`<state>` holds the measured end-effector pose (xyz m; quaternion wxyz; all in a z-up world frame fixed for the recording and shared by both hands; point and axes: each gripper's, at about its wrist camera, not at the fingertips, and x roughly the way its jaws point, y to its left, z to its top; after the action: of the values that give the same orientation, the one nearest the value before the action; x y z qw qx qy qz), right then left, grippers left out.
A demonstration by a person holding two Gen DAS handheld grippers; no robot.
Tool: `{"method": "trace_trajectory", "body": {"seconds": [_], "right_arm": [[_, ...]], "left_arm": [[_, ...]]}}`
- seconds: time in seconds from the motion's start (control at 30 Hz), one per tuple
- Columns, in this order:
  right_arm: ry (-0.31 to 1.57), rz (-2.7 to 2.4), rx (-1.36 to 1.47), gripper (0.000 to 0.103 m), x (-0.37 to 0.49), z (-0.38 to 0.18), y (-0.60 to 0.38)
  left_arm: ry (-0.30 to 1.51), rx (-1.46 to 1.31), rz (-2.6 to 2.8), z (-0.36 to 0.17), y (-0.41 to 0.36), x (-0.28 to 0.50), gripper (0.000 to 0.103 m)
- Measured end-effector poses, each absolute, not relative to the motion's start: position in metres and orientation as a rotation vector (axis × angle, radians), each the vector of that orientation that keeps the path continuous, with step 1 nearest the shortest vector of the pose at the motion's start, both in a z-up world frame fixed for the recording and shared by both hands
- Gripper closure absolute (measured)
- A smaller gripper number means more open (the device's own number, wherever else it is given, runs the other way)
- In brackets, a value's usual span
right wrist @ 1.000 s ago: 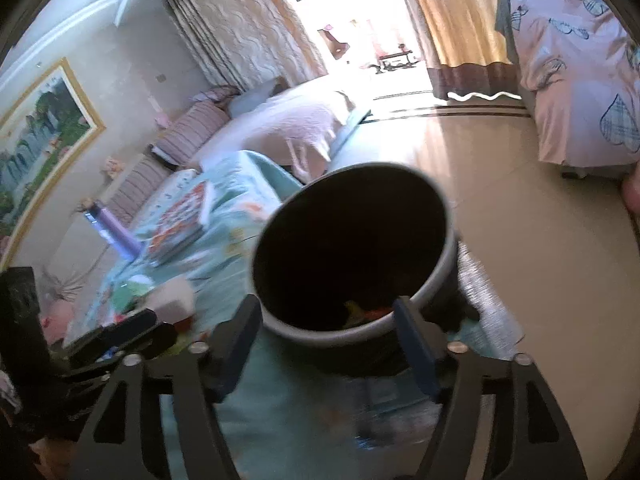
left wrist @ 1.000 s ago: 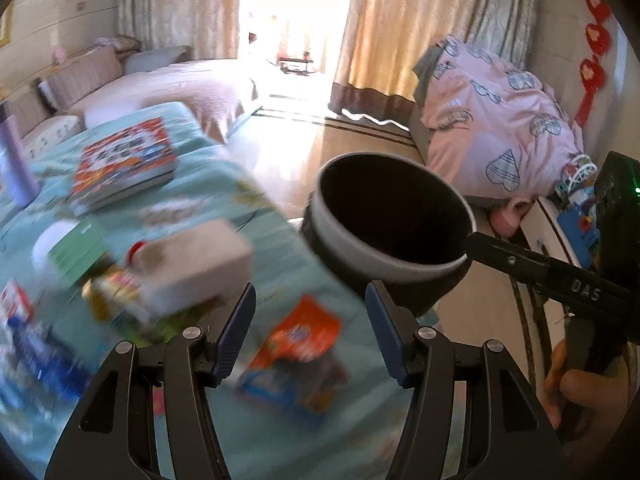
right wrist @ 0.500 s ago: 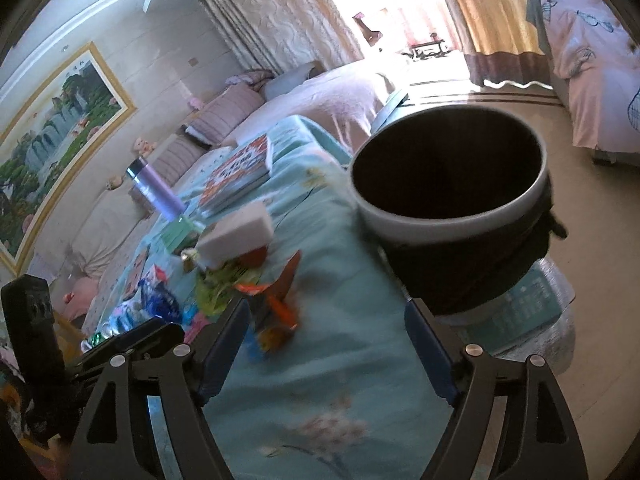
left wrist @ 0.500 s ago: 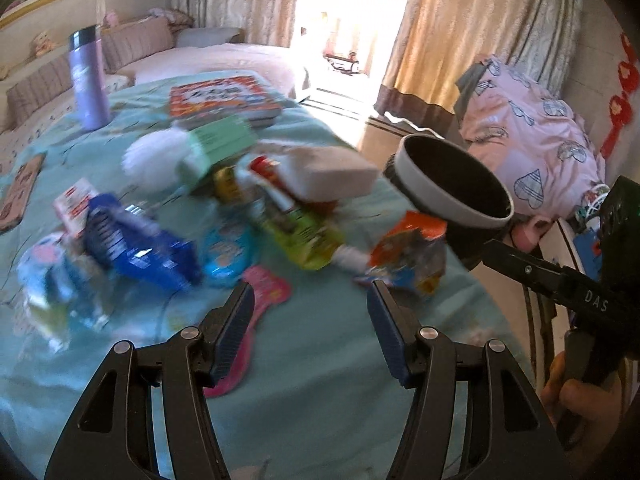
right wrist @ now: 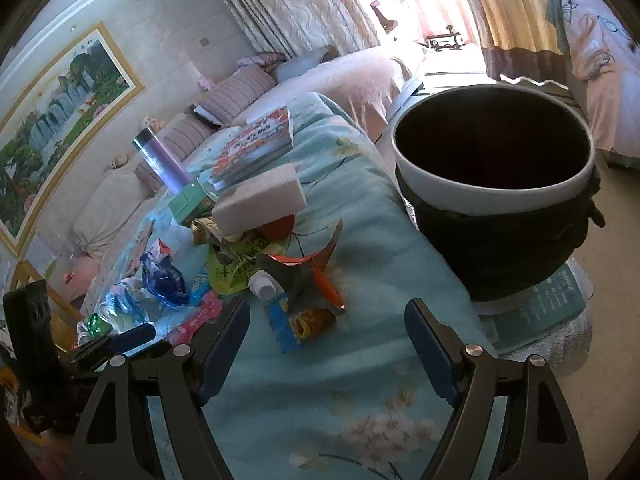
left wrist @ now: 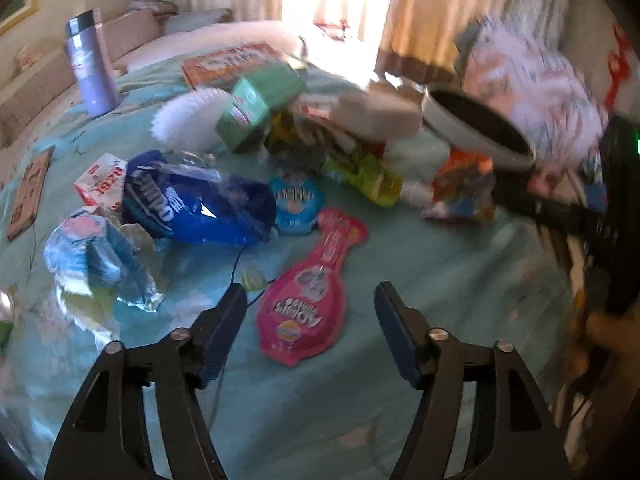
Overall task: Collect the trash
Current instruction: 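Grasp the pink milk bottle with the left tool while the right tool grasps the orange wrapper, then move both items over the bin and open both tools to drop them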
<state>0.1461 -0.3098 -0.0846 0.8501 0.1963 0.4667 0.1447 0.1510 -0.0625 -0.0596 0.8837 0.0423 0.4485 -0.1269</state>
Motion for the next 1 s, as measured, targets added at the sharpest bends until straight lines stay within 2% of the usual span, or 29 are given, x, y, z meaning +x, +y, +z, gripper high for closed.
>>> {"method": "trace_trajectory", "body": {"seconds": [0.17, 0.23, 0.27, 0.3, 0.33, 0.4, 0.6, 1.0], "right_arm": [[1.002, 0.307, 0.407, 0.022, 0.156, -0.096, -0.302], [1.002, 0.304, 0.390, 0.022, 0.160, -0.098, -0.298], [0.998, 0.303, 0.380, 0.024, 0.161, -0.098, -0.296], [0.996, 0.301, 0.363, 0.032, 0.162, -0.097, -0.294], [0.998, 0.300, 0.348, 0.040, 0.163, -0.098, -0.292], [1.014, 0.305, 0.334, 0.077, 0.165, -0.099, -0.290], [0.994, 0.317, 0.314, 0.084, 0.151, -0.093, -0.295], [0.923, 0.265, 0.363, 0.085, 0.130, -0.062, -0.343]], "left_arm": [[0.954, 0.164, -0.265, -0.076, -0.068, 0.156, 0.034], [0.947, 0.162, -0.271, -0.076, -0.069, 0.156, 0.040], [0.942, 0.155, -0.280, -0.076, -0.069, 0.156, 0.048], [0.935, 0.155, -0.282, -0.075, -0.071, 0.155, 0.056], [0.930, 0.159, -0.281, -0.074, -0.072, 0.154, 0.056], [0.922, 0.157, -0.276, -0.074, -0.075, 0.151, 0.057], [0.927, 0.039, -0.349, -0.066, -0.081, 0.143, 0.057], [0.869, 0.025, -0.467, -0.038, -0.143, 0.144, 0.057]]}}
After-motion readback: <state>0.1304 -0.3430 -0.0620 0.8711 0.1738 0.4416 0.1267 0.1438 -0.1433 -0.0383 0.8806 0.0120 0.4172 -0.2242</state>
